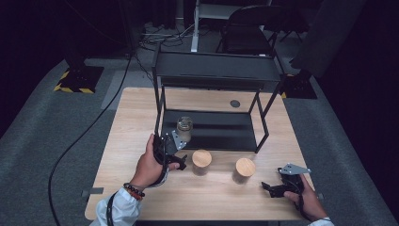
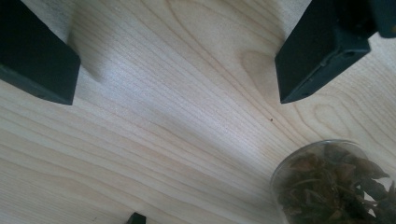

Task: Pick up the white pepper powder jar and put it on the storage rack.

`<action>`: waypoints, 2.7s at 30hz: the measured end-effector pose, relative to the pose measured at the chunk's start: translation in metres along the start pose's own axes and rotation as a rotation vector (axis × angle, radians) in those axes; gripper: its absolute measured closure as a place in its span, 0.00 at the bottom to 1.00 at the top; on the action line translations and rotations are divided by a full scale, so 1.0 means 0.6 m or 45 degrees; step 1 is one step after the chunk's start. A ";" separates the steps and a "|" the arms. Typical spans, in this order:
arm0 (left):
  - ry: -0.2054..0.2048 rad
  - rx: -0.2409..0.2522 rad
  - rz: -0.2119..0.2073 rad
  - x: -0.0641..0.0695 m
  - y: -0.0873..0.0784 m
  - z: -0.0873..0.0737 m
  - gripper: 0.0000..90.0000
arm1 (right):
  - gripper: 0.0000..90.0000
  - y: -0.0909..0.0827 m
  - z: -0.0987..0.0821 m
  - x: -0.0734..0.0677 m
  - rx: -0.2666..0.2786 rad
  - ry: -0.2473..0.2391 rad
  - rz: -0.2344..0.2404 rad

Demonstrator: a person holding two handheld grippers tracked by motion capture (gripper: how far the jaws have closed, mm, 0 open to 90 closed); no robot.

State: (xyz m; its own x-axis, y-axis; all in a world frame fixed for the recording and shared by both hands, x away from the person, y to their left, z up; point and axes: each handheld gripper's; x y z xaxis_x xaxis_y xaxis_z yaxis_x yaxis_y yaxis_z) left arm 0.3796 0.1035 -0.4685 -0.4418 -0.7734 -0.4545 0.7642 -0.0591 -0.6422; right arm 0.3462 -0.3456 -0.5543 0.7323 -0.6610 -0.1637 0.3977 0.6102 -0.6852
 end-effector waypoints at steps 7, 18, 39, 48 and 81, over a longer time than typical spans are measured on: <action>0.001 -0.009 0.000 0.002 -0.002 -0.024 0.04 | 0.00 0.000 0.000 0.000 0.000 0.000 -0.001; 0.023 -0.042 0.003 -0.003 -0.002 -0.075 0.04 | 0.00 0.000 0.000 0.000 0.000 0.000 -0.001; -0.036 -0.072 -0.028 -0.005 0.007 -0.144 0.04 | 0.00 0.000 0.000 0.000 0.000 0.000 -0.001; -0.072 -0.064 -0.018 -0.004 0.006 -0.165 0.04 | 0.00 0.000 0.000 0.000 0.000 -0.001 0.000; -0.365 -0.055 -0.175 -0.039 0.014 -0.247 0.00 | 0.00 -0.001 -0.001 -0.001 -0.002 0.000 0.002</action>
State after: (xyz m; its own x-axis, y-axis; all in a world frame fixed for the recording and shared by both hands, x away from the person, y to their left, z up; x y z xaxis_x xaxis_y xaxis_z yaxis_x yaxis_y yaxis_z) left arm 0.3270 0.2147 -0.5546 -0.3847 -0.9067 -0.1730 0.6833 -0.1538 -0.7138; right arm 0.3454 -0.3459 -0.5542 0.7328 -0.6602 -0.1647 0.3957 0.6104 -0.6862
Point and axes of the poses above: each handheld gripper's, and its own axes: y roughly forward along the jaws, z roughly out of its top, x roughly to its right, and after that the axes turned 14 degrees about z, right-handed
